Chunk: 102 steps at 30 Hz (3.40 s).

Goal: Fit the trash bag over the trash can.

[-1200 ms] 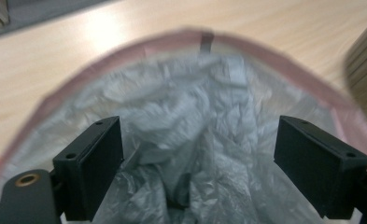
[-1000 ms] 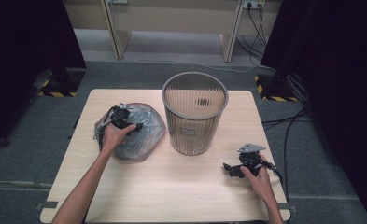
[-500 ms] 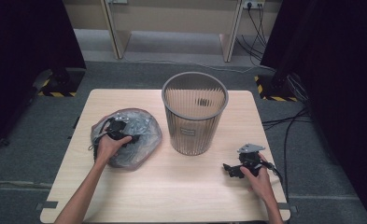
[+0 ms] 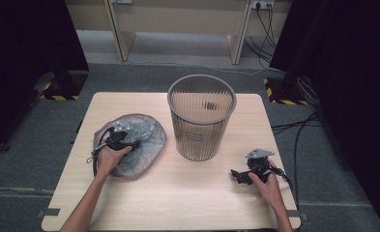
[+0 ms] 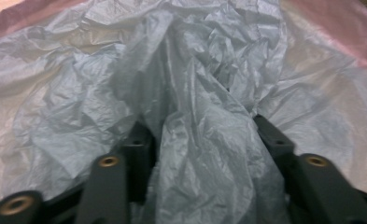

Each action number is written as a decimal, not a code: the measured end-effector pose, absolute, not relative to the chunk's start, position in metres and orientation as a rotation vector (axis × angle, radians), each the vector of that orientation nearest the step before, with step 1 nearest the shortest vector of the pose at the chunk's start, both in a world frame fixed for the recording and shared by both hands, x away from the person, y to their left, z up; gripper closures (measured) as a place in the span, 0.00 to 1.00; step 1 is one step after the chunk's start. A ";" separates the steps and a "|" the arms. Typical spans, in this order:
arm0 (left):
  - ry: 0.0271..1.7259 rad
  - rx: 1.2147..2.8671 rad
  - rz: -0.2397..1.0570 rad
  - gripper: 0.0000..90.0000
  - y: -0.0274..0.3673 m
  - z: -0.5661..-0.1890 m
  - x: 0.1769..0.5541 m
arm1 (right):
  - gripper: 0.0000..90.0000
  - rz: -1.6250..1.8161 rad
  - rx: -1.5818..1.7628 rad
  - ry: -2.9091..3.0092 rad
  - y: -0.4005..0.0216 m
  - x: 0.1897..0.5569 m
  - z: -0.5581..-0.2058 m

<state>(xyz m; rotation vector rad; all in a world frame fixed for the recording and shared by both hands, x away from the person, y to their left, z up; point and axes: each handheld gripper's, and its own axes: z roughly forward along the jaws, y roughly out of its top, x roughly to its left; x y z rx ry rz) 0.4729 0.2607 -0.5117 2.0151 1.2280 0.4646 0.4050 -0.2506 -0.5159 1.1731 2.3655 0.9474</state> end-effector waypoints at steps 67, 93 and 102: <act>0.817 1.640 0.545 0.78 0.272 -0.313 0.427 | 0.00 0.946 1.176 2.368 -0.247 0.406 -0.516; 0.611 1.753 0.533 0.77 0.170 -0.254 0.438 | 0.00 0.947 1.169 2.368 -0.246 0.407 -0.516; 0.588 1.787 0.497 0.77 0.133 -0.253 0.452 | 0.00 0.947 1.168 2.369 -0.246 0.407 -0.516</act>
